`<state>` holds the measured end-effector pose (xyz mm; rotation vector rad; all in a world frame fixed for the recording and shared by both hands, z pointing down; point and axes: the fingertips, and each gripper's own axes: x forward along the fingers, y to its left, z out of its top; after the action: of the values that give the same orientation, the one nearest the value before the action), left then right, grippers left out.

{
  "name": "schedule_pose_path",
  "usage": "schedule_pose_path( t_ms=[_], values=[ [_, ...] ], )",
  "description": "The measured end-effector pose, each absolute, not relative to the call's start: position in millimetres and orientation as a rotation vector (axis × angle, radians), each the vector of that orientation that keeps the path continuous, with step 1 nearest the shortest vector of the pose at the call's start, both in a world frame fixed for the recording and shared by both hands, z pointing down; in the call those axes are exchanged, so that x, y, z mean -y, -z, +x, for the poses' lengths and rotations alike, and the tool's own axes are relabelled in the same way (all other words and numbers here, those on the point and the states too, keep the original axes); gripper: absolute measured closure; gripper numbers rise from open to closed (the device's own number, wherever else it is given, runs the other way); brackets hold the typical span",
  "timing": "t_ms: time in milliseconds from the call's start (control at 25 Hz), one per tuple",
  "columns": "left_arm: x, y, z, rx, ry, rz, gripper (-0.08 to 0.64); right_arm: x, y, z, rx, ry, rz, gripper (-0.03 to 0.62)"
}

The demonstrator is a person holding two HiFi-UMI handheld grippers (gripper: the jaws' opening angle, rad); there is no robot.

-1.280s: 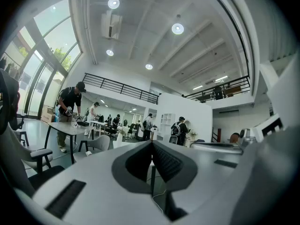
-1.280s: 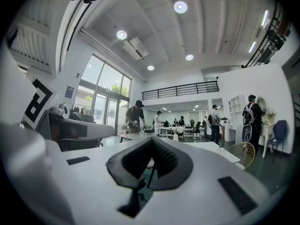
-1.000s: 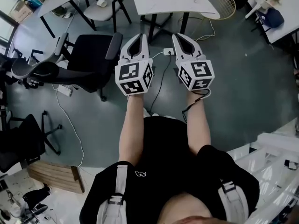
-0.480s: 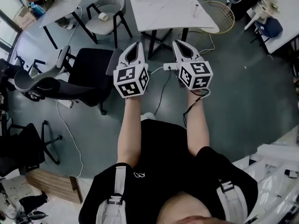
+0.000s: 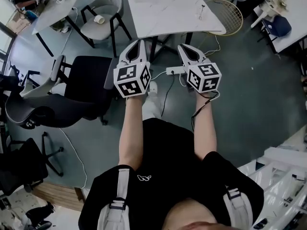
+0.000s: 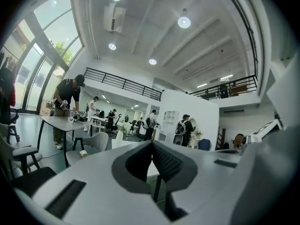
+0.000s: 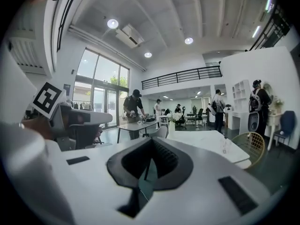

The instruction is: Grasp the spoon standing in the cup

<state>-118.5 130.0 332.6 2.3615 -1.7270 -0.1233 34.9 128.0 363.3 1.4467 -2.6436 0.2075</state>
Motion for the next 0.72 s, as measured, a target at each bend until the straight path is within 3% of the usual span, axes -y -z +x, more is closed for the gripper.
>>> schedule_pose_path(
  t_ms=[280, 720],
  values=[
    [25.7, -371.2, -108.3, 1.681, 0.088, 2.312, 0.543, 25.3, -375.0, 50.0, 2.678, -0.335, 1.5, 0.586],
    [251.8, -400.0, -129.3, 1.657, -0.017, 2.229, 0.545, 260.2, -392.7, -8.8, 2.75, -0.468, 1.426, 0.586]
  ],
)
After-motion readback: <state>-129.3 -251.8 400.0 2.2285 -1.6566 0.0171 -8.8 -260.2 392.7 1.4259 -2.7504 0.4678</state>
